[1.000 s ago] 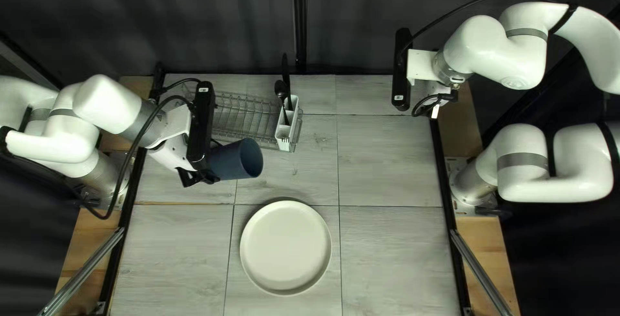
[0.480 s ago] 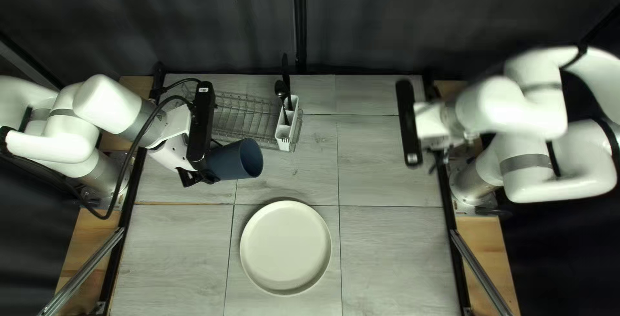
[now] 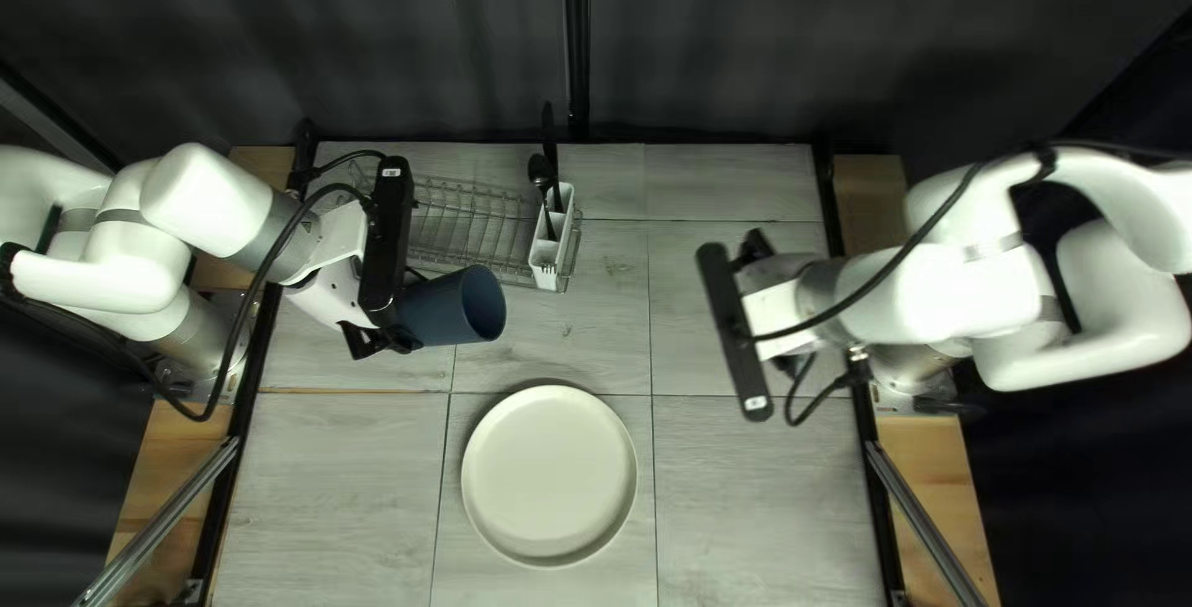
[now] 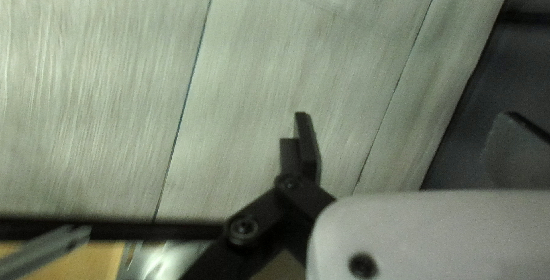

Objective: Pick up and place plate onto table. Place down one fork to the left of the plate. Place spoon and knife to the right of the plate. Place cup above the knife and spoon

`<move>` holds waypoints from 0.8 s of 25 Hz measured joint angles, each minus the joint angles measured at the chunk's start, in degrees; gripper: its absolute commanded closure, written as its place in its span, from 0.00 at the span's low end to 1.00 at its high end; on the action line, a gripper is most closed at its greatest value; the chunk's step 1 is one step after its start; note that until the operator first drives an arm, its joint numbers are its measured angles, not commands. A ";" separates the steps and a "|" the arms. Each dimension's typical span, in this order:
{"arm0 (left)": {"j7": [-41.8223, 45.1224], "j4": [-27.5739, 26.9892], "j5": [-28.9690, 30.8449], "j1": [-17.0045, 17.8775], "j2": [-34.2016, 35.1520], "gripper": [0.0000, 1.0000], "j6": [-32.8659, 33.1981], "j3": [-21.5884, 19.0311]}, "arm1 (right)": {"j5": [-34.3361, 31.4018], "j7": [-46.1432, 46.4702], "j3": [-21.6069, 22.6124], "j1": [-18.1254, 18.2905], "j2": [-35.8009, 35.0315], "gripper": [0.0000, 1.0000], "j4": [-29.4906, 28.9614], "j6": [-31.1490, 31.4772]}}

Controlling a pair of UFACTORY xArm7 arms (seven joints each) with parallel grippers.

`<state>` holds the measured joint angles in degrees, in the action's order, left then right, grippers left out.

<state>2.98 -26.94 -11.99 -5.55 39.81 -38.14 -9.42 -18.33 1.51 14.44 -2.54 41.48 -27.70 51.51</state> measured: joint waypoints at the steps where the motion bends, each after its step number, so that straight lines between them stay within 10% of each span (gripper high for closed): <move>1: 0.00 0.00 0.00 0.00 0.00 1.00 0.00 0.00 | -1.20 -0.18 0.40 0.54 -1.40 0.00 -0.45 -2.36; 20: 0.00 0.00 0.00 0.00 0.00 1.00 0.00 0.00 | -10.49 -3.87 4.91 5.49 -12.03 0.00 -5.10 -14.99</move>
<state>2.98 -26.94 -11.99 -5.55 39.82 -38.14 -9.42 -28.82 -2.37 19.34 2.95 29.45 -32.80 36.52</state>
